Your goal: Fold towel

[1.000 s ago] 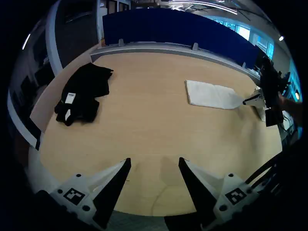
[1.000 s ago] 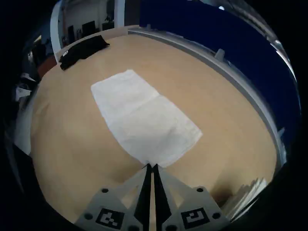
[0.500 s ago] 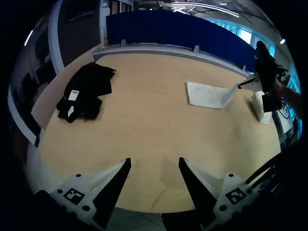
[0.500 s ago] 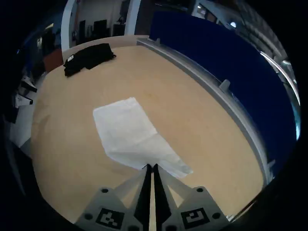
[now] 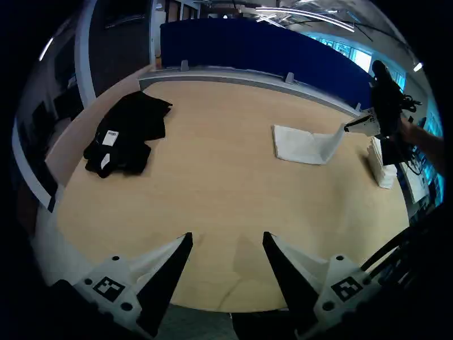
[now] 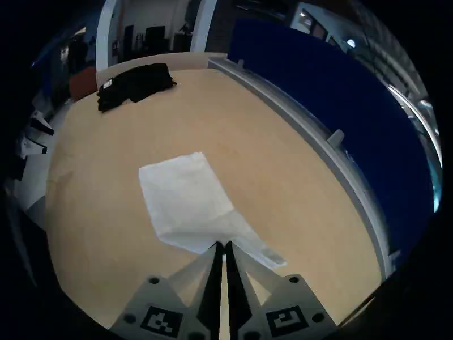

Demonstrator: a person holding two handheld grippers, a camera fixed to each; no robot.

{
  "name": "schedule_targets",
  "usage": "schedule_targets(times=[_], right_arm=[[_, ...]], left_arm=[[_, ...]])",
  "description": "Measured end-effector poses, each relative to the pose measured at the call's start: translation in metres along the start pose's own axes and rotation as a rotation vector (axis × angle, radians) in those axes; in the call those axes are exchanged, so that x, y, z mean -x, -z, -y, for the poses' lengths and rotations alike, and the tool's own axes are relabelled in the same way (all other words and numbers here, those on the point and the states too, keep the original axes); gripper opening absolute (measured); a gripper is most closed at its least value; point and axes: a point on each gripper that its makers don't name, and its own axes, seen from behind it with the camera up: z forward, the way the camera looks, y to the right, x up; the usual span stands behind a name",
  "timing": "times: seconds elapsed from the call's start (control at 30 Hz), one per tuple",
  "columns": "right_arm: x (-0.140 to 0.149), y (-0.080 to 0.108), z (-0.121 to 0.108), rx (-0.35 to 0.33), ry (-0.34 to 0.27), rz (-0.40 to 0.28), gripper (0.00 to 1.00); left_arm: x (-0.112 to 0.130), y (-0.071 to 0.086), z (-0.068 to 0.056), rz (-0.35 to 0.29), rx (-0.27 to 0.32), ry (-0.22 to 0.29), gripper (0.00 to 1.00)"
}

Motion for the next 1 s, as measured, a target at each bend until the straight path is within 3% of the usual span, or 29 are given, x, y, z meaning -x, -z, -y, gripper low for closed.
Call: schedule_targets(times=[0.3, 0.6, 0.8, 1.0], right_arm=[[-0.038, -0.028, 0.024, -0.054, 0.1, -0.003, 0.04], [-0.072, -0.081, 0.081, -0.16, 0.226, 0.026, 0.04], [-0.075, -0.118, 0.121, -0.232, 0.23, 0.048, 0.04], [-0.066, -0.135, 0.137, -0.26, 0.219, 0.072, 0.04]], left_arm=[[-0.003, 0.013, -0.001, -0.024, 0.003, 0.053, 0.92], [0.003, 0.025, 0.006, -0.045, -0.031, 0.106, 0.92], [0.014, 0.029, 0.011, -0.044, -0.06, 0.137, 0.92], [0.02, 0.03, 0.013, -0.04, -0.071, 0.153, 0.92]])
